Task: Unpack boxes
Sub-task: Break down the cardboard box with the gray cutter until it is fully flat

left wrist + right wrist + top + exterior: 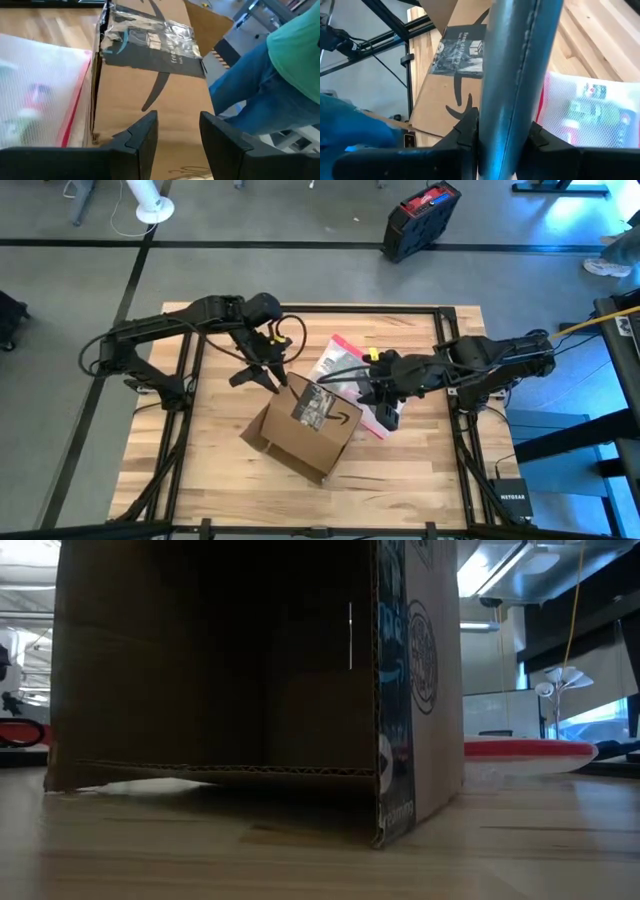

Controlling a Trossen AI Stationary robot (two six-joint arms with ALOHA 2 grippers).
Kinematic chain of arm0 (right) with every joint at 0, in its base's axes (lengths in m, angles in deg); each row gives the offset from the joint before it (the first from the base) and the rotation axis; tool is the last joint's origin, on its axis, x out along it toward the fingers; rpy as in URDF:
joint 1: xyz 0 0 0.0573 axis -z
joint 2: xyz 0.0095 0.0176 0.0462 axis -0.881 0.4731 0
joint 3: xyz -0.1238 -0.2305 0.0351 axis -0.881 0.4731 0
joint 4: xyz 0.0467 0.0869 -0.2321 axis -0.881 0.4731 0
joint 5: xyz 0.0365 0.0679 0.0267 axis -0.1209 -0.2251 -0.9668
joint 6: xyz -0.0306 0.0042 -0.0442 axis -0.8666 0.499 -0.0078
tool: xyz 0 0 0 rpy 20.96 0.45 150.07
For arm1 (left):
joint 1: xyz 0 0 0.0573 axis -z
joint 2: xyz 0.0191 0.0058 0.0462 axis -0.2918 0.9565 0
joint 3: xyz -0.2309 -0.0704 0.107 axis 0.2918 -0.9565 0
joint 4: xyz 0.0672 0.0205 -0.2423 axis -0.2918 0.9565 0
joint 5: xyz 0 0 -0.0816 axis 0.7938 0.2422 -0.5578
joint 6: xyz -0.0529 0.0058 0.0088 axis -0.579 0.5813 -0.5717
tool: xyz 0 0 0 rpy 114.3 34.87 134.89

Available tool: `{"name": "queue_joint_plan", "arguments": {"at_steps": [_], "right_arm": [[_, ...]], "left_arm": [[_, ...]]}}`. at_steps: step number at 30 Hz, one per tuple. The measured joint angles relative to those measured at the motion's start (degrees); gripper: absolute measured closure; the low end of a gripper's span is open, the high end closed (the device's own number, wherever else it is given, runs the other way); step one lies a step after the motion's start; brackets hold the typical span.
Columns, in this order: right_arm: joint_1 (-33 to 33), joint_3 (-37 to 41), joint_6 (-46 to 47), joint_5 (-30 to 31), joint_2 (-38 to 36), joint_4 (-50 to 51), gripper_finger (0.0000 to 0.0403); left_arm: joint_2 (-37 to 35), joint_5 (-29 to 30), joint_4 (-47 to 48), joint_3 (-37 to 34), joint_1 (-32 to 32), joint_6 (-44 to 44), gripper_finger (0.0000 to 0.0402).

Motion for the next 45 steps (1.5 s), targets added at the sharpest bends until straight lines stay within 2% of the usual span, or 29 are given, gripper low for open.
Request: {"name": "queue_joint_plan", "arguments": {"at_steps": [13,19,25,29,34,45], "right_arm": [[-3.4,0.0,4.5,3.6,0.0,1.6,0.0332],[-3.8,0.0,6.1,4.4,0.0,2.4,0.0332],[-3.8,0.0,6.4,4.6,0.0,2.5,0.0332],[-3.8,0.0,7.6,4.7,0.0,2.5,0.0332],[-3.8,0.2,9.5,4.7,0.3,4.2,0.0332],[-3.9,9.1,13.2,3.8,0.5,4.8,0.0332]], "left_arm": [[-1.3,8.1,4.1,0.1,-1.4,3.0,0.0261],[-3.5,14.0,7.2,0.1,-3.0,4.6,0.0261],[-3.5,16.0,8.4,0.1,-4.1,5.9,0.0261],[-3.7,19.8,10.6,-0.5,-5.2,6.8,0.0261],[-3.1,23.8,11.3,-3.1,-6.8,6.5,0.0261],[-3.5,23.4,10.9,-13.6,-9.5,5.5,0.0261]]}}
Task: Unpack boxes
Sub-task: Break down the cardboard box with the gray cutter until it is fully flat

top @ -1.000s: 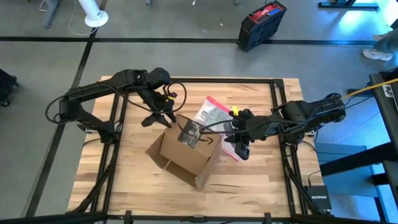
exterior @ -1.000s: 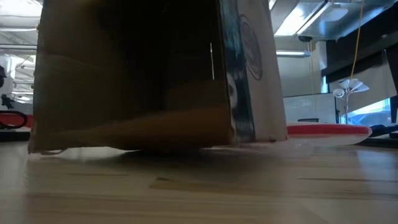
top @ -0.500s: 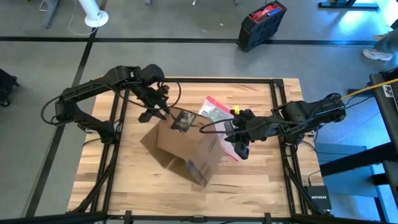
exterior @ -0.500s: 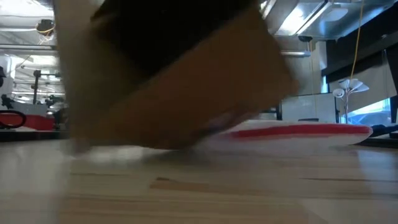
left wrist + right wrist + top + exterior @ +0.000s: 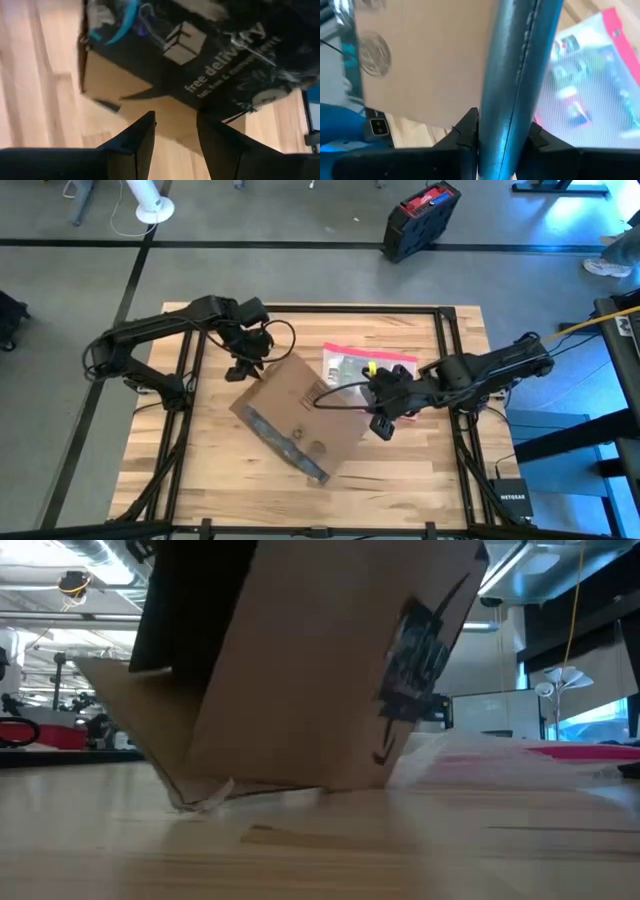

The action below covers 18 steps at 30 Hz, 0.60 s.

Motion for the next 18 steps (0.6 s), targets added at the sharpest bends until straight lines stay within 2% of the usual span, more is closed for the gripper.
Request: {"name": "queue_joint_plan", "arguments": {"at_steps": [7,14,18], "right_arm": [[-4.0,4.5,3.0,0.1,0.0,-1.3,0.0332],[-8.4,12.3,8.0,1.3,0.0,-5.5,0.0332],[-9.5,17.1,8.7,3.8,0.0,-13.3,0.0332]], "left_arm": [[-0.1,1.3,-0.4,-1.0,-2.2,-1.9,0.0261],[-0.4,17.6,2.1,-1.0,-4.9,-1.0,0.0261],[-1.1,18.6,1.7,0.8,-6.3,-1.8,0.0261]]}}
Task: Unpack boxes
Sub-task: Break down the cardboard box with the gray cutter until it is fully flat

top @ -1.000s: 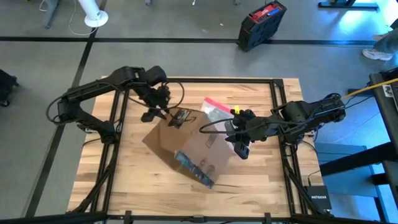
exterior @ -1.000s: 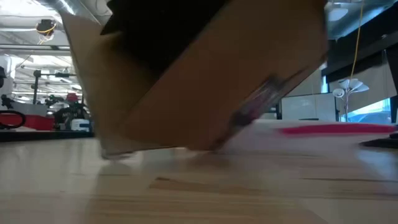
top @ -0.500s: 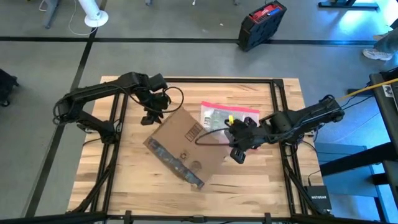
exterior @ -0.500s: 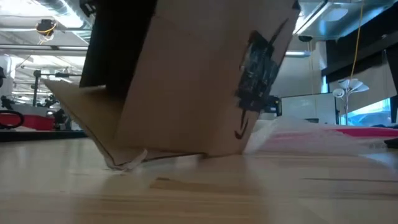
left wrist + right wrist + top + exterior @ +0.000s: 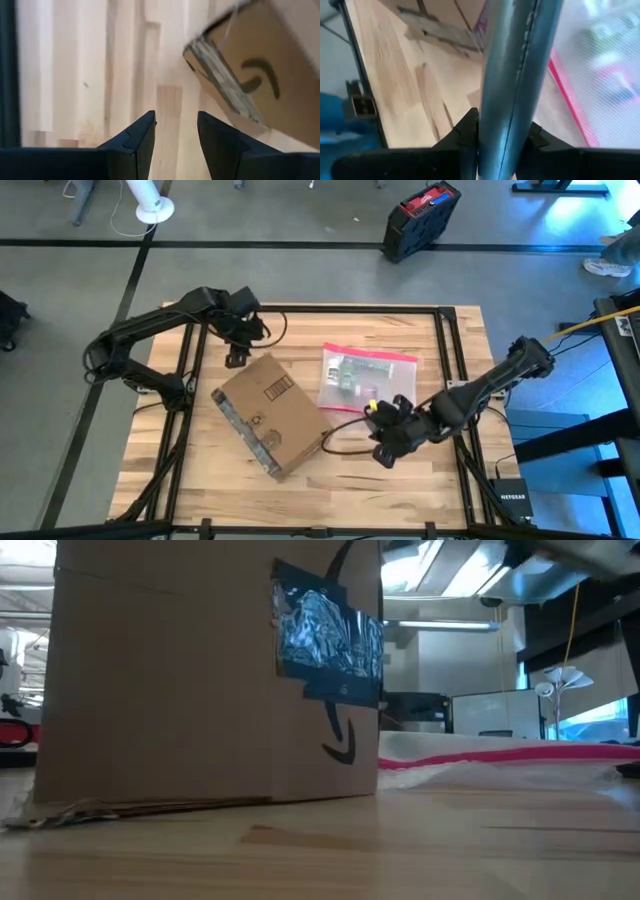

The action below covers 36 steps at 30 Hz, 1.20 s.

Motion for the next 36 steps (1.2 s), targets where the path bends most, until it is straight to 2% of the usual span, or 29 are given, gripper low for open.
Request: {"name": "queue_joint_plan", "arguments": {"at_steps": [6,12,16,22,28,36], "right_arm": [[1.9,7.2,-1.8,1.4,0.0,-14.4,0.0332],[5.1,13.3,-6.4,-3.2,0.0,-28.8,0.0332],[5.6,15.0,-11.4,-4.8,0.0,-36.3,0.0332],[6.1,15.5,-13.4,-6.3,0.1,-36.8,0.0332],[5.8,15.5,-14.7,-11.5,0.8,-41.4,0.0332],[6.6,15.5,-17.7,-12.2,1.2,-46.5,0.0332]], "left_arm": [[0.0,-0.8,1.2,7.3,-0.2,-3.0,0.0261],[-0.2,-17.9,1.5,14.1,1.4,-7.1,0.0261],[0.0,-18.6,2.4,12.4,2.7,-8.0,0.0261],[0.1,-20.7,4.0,7.7,2.9,-9.2,0.0261],[0.1,-21.7,1.1,5.0,2.9,-8.8,0.0261],[0.8,-22.2,-2.3,2.7,2.8,-8.2,0.0261]]}}
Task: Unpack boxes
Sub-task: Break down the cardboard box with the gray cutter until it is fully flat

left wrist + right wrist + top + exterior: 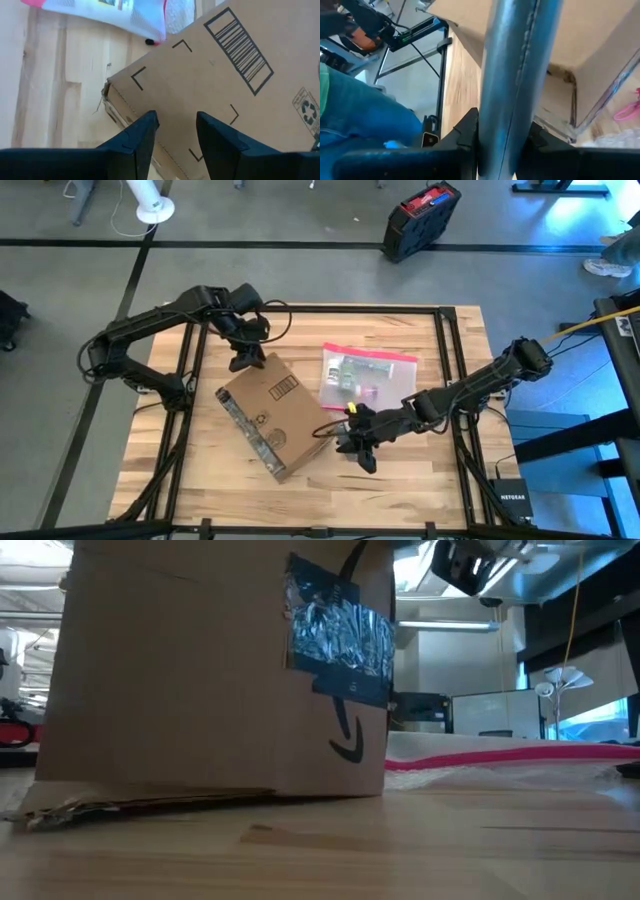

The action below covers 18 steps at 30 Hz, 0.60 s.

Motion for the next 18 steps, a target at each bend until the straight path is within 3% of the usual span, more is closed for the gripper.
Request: {"name": "queue_joint_plan", "arguments": {"at_steps": [6,18], "right_arm": [[0.5,0.0,-0.1,0.6,0.1,-0.1,0.0332],[-0.4,0.2,6.3,0.6,0.7,10.9,0.0332]], "left_arm": [[0.9,0.2,-2.1,0.0,-1.3,-0.2,0.0261],[1.4,2.3,-2.1,-0.2,-7.0,0.2,0.0261]]}}
